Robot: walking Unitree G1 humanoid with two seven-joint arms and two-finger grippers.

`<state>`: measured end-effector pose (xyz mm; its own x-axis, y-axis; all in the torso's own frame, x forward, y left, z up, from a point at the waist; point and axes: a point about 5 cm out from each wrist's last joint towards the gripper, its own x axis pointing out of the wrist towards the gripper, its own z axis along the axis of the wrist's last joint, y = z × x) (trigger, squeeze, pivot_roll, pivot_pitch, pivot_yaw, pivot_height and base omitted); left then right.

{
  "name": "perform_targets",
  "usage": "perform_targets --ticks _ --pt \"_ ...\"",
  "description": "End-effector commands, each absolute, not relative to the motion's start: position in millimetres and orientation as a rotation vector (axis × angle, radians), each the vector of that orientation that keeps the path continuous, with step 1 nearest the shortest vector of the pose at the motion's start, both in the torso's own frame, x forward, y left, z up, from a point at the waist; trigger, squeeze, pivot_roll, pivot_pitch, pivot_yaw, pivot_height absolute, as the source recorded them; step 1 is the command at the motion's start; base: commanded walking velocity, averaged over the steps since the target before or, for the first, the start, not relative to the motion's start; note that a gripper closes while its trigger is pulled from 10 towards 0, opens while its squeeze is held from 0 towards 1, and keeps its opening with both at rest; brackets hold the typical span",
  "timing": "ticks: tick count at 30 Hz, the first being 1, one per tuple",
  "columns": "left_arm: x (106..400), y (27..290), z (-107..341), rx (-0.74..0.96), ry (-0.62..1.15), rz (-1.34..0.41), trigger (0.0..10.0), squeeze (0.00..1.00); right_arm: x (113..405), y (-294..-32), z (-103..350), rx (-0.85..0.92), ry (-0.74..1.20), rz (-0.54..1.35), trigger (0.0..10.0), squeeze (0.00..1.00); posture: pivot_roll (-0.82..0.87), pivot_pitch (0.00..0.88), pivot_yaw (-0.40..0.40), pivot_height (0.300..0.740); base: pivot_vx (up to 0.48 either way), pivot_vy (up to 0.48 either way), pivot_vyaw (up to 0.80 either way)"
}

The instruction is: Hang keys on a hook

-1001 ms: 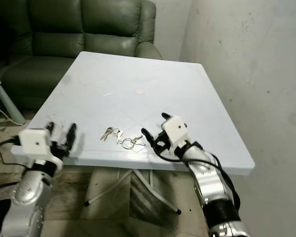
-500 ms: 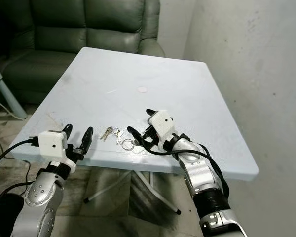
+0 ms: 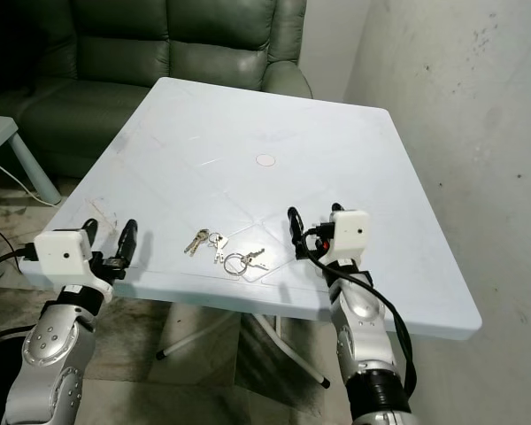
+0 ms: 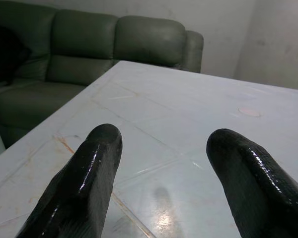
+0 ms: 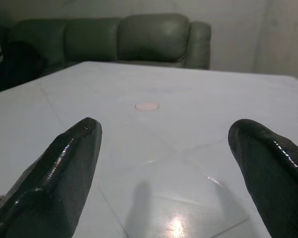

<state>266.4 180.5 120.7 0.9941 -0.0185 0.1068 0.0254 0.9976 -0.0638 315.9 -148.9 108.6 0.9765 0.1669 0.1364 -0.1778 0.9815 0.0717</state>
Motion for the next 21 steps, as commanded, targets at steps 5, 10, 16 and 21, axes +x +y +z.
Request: perform_targets --ticks 5,10,16,21 --pt "270.3 191.2 118.9 -0.062 -0.088 0.003 10.0 0.0 309.6 -147.0 117.0 0.034 -0.181 0.18 10.0 0.0 -0.12 0.0 -0.053 0.724 0.0 0.28 0.0" --pt "270.3 196.3 119.2 -0.055 -0.088 0.011 10.0 0.0 307.5 -147.2 116.9 0.024 -0.177 0.177 10.0 0.0 -0.11 0.0 -0.055 0.724 0.0 0.436 0.0" --pt "269.7 198.7 119.3 -0.053 -0.09 0.016 10.0 0.0 305.3 -147.7 116.6 0.021 -0.173 0.176 10.0 0.0 -0.11 0.0 -0.056 0.724 0.0 0.472 0.0" --pt "269.5 197.8 119.2 -0.052 -0.089 0.013 10.0 0.0 304.2 -147.6 115.9 0.02 -0.168 0.179 10.0 0.0 -0.11 0.0 -0.057 0.724 0.0 0.472 0.0"
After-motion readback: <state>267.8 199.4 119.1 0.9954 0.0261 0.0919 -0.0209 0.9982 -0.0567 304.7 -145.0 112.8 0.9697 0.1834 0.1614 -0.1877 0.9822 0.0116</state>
